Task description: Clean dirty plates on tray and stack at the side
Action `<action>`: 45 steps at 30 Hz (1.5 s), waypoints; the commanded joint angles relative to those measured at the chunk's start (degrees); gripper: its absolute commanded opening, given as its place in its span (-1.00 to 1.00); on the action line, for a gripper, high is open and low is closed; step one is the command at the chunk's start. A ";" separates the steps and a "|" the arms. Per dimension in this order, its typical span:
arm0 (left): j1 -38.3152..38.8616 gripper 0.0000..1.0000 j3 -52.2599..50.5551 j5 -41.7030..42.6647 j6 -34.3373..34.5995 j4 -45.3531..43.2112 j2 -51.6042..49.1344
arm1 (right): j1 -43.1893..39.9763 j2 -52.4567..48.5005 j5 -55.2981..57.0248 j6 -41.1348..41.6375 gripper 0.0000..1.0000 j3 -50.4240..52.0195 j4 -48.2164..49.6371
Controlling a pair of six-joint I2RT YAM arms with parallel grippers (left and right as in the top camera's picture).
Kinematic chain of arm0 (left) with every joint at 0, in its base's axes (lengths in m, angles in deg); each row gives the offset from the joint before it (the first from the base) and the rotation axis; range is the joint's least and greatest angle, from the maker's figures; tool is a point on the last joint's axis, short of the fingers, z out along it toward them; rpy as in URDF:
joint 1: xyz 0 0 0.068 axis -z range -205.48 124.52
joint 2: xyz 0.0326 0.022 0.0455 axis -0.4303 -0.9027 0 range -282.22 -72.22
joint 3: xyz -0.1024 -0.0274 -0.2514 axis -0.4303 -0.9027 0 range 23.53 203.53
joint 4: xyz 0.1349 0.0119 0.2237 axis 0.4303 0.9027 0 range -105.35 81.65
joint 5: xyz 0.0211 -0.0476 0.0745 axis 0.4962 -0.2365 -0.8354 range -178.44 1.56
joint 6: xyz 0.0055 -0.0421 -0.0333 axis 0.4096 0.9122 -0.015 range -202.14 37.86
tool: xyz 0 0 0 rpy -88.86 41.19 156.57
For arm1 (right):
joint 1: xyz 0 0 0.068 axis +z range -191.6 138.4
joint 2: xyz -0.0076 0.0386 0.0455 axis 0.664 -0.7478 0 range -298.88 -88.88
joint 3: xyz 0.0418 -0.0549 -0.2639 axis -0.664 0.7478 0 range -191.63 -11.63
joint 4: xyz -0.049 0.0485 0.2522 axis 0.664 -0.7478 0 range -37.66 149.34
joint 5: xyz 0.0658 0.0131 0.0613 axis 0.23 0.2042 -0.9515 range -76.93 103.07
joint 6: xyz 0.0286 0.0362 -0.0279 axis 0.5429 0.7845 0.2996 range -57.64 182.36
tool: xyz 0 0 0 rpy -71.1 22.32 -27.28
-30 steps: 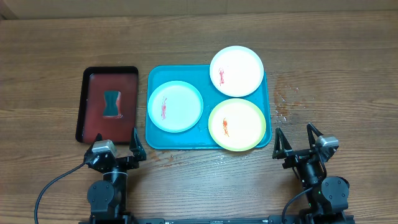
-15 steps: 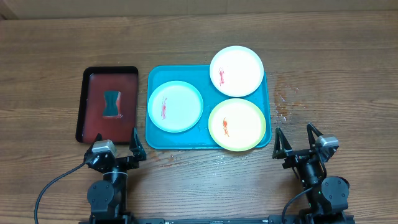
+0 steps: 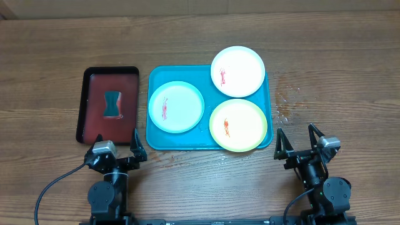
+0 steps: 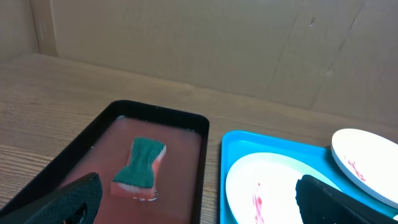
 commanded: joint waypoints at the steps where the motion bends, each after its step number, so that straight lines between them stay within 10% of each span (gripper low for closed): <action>1: -0.33 1.00 -0.24 0.48 -1.27 -0.07 0.66 | -0.37 0.68 0.52 -0.68 1.00 0.61 0.46; 29: -0.33 1.00 1.68 6.12 0.85 -1.92 0.63 | -0.37 0.68 -3.28 -0.66 1.00 -0.07 0.35; 45: -0.33 0.99 38.32 7.72 -0.09 23.47 -16.13 | -0.37 -5.25 -7.06 -0.68 1.00 -23.32 -13.05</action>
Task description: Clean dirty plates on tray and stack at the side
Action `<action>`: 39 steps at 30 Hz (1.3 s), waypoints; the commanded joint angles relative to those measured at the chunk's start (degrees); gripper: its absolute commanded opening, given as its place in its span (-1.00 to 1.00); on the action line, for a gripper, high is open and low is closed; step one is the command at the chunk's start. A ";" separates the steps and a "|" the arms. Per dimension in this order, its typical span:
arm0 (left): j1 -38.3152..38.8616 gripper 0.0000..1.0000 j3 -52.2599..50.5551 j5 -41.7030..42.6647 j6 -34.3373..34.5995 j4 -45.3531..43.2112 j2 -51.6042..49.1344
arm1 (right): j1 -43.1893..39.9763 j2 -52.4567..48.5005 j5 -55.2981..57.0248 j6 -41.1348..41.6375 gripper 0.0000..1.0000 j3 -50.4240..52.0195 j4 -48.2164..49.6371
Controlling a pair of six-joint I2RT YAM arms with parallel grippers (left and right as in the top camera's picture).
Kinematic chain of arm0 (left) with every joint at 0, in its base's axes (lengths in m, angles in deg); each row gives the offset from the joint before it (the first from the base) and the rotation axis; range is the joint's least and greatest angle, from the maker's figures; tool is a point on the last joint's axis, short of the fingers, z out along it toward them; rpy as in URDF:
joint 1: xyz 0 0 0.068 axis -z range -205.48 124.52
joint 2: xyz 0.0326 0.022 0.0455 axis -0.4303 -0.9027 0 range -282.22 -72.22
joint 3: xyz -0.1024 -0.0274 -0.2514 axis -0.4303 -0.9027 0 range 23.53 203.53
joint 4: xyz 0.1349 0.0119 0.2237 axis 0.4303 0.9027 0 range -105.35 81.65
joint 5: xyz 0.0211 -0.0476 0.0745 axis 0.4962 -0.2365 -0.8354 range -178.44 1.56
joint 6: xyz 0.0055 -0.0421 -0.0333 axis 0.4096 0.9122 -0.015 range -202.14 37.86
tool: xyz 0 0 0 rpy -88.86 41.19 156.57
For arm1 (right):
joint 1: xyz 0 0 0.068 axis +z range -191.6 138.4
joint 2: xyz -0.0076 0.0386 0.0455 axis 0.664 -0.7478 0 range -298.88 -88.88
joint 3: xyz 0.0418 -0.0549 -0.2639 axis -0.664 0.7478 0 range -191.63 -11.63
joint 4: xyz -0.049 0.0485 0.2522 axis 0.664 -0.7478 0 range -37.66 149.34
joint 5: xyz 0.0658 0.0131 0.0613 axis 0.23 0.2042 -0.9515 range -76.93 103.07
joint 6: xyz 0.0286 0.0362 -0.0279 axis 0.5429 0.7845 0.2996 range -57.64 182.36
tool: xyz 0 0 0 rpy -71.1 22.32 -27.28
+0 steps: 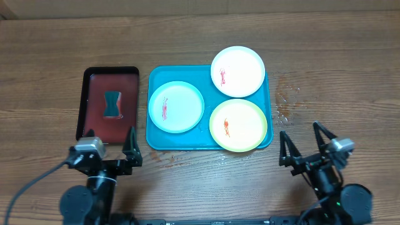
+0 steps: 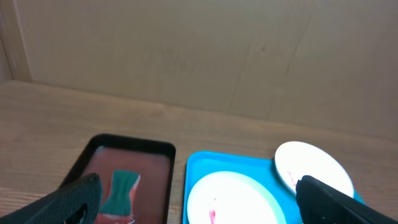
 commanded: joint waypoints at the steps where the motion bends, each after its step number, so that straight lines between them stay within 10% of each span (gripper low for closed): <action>1: -0.33 0.99 11.02 1.07 -0.70 3.69 -6.97 | -0.37 -4.81 -0.72 -0.72 1.00 -9.31 -3.58; 23: -0.31 0.99 89.53 2.78 -4.15 71.12 -63.82 | -0.35 -61.77 -4.22 -2.64 1.00 -76.96 -60.81; 34: -0.28 0.99 92.59 8.35 -4.17 69.35 -73.81 | -0.35 -78.86 -14.14 -2.38 1.00 -82.49 -63.36; 39: -0.31 1.00 92.59 6.80 -4.15 69.44 -77.24 | 1.36 -85.68 -17.88 -0.63 0.70 -82.49 -59.41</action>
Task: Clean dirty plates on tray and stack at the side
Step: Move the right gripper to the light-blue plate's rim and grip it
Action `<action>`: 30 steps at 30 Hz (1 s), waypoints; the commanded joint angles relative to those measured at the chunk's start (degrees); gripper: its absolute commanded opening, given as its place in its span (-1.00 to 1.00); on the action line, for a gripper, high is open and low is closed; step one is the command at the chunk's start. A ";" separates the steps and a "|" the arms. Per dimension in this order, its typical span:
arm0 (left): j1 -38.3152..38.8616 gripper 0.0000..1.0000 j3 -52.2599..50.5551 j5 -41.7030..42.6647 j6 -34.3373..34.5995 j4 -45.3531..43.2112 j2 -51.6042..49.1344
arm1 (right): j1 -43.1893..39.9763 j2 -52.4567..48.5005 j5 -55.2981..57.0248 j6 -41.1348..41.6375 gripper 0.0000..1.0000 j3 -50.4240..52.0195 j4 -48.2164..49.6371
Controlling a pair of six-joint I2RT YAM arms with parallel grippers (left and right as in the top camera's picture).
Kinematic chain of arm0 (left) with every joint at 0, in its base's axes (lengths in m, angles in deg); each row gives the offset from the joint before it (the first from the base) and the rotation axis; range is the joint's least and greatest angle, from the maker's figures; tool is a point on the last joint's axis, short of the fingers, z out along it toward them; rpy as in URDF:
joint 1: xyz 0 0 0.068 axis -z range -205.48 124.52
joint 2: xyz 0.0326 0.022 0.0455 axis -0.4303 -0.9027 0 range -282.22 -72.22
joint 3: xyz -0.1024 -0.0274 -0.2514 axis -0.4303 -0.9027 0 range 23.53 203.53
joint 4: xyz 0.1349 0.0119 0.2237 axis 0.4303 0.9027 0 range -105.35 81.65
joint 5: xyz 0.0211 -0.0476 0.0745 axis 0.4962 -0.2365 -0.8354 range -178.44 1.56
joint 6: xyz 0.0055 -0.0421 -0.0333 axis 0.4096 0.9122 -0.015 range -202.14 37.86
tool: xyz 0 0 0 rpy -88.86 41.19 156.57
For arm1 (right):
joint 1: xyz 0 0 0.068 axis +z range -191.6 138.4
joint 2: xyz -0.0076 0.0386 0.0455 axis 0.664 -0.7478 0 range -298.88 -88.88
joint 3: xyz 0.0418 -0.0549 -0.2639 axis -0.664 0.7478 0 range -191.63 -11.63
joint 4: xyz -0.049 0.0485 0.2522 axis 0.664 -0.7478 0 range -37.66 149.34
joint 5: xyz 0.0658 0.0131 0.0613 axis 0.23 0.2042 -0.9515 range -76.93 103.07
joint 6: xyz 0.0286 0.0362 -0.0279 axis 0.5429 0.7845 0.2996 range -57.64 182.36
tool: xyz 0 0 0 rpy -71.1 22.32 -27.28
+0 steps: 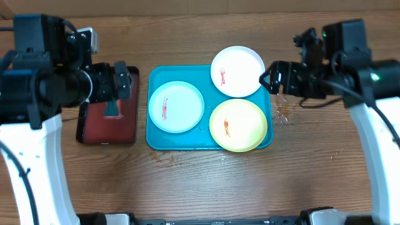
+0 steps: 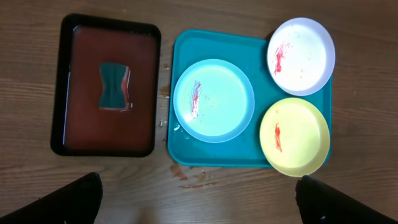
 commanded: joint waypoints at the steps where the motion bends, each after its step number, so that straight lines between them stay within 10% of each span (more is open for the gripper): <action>1: -0.31 1.00 1.22 -2.12 -1.07 -0.02 -2.12 | 2.05 -4.70 -3.74 0.26 0.67 -1.49 1.79; 17: -0.33 0.81 1.20 -17.22 6.82 0.46 -8.66 | 19.56 -22.29 11.34 6.88 0.00 -1.42 13.99; 30: -0.35 0.81 1.20 -21.49 7.87 -0.39 -13.11 | 23.78 -33.33 15.61 15.15 -0.01 -1.42 18.97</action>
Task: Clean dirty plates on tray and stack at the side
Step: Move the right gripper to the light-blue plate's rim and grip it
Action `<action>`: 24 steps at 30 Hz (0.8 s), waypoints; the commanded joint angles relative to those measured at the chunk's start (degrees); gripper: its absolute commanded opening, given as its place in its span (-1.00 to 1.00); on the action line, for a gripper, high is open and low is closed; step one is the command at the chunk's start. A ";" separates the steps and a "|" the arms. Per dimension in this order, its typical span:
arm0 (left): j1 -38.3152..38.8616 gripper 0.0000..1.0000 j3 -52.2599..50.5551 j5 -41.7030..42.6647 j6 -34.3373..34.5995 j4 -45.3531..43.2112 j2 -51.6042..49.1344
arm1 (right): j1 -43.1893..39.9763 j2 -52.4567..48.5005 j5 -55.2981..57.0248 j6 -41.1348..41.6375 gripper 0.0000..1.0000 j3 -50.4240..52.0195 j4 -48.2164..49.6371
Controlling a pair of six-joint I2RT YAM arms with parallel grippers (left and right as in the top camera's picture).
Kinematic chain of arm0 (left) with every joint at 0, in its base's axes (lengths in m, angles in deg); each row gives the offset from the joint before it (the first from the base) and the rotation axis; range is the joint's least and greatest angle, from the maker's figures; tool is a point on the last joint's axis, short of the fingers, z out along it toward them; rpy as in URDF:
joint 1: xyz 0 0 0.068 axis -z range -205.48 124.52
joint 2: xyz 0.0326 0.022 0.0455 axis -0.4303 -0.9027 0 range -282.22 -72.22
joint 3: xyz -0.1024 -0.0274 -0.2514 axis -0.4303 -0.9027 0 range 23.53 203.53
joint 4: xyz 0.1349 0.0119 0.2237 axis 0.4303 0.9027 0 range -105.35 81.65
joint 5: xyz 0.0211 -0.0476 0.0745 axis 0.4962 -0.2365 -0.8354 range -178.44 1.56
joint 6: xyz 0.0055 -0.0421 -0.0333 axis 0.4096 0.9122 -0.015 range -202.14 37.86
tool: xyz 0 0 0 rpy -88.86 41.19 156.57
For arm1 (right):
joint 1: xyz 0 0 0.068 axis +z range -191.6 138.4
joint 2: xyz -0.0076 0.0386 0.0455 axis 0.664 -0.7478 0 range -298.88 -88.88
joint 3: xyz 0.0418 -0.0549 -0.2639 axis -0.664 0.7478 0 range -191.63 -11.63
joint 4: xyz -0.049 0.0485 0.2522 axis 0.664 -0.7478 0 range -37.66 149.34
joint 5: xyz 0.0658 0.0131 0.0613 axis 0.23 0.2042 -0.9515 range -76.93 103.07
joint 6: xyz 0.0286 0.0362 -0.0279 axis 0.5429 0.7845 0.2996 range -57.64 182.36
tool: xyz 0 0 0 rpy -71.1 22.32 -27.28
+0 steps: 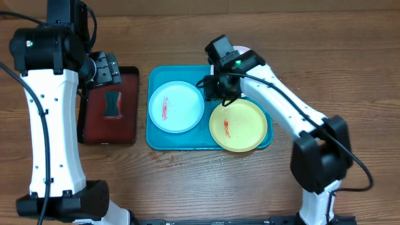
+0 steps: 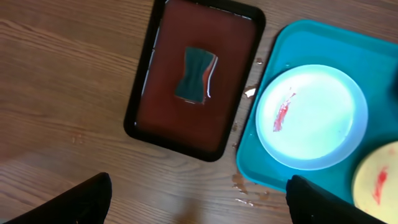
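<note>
A blue tray (image 1: 153,139) holds three plates: a light blue one (image 1: 177,106) with a red smear, a yellow one (image 1: 239,125) with an orange smear, and a white one (image 1: 245,49) mostly hidden under my right arm. A green sponge (image 2: 194,76) lies in reddish liquid in the black tray (image 2: 140,106). My left gripper (image 1: 107,69) hovers high over that tray's far end, wide open and holding nothing; its fingertips (image 2: 78,200) frame the left wrist view. My right gripper (image 1: 215,87) hangs over the blue tray between the light blue and white plates, fingers apparently spread.
Wet stains (image 2: 244,184) mark the wood by the blue tray's near-left corner. Bare wooden table (image 1: 200,181) lies all around both trays. My right arm (image 1: 281,106) crosses above the blue tray's far-right corner.
My right gripper has moved left, from beside the white plate's right edge to over the tray between the light blue and white plates. My left gripper stays over the black tray, lower and turned.
Both grippers first rested open at the table's near edge, facing the trays. They were then slightly higher and farther back. A second ago the left was high over the black tray and the right beside the white plate. Now the right is over the blue tray.
</note>
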 commanded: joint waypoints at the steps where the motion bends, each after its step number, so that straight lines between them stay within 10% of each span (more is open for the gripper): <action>1: -0.35 0.81 1.18 -2.03 1.46 -0.81 -1.64 | 1.44 -2.73 0.70 2.69 -0.01 -1.40 1.68; 24: -0.35 0.71 1.18 -4.74 1.46 -5.14 -8.59 | 3.41 -13.03 1.55 5.44 -0.30 0.22 9.60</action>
